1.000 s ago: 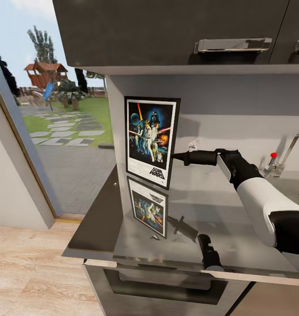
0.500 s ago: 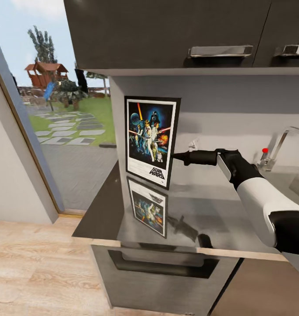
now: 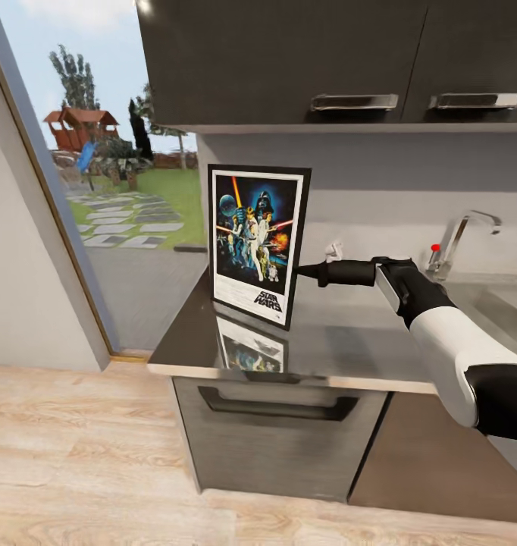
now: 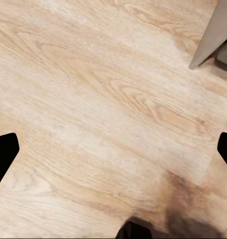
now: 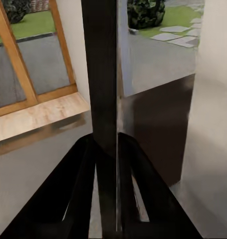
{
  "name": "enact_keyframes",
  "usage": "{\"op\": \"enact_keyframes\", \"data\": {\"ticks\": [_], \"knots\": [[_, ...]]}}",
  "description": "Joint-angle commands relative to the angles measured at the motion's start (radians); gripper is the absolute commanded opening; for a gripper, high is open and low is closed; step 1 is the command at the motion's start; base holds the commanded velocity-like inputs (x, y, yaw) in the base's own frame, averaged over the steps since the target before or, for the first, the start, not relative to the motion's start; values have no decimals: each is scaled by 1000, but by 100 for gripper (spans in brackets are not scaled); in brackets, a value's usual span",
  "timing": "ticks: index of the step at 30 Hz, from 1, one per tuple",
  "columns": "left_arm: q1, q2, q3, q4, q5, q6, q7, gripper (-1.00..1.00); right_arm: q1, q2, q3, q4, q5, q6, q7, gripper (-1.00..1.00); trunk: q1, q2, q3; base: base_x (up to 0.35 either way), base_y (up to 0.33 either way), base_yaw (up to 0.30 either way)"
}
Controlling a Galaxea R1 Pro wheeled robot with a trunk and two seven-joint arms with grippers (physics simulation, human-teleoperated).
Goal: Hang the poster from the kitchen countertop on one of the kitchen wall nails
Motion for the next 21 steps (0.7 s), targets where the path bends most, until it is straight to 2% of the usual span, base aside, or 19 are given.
{"op": "enact_keyframes", "data": {"ticks": [1,21], "knots": [[0,0,2,-1,0,1,-6,100,-1,-1,4,-1,-6,11,2,-100,-1,-1,-1,-340,0,0],[0,-1,3,-1,-1,1,-6,100,-1,-1,3,0,-7,12,2,-100,-1,-1,-1,-340,0,0]]}}
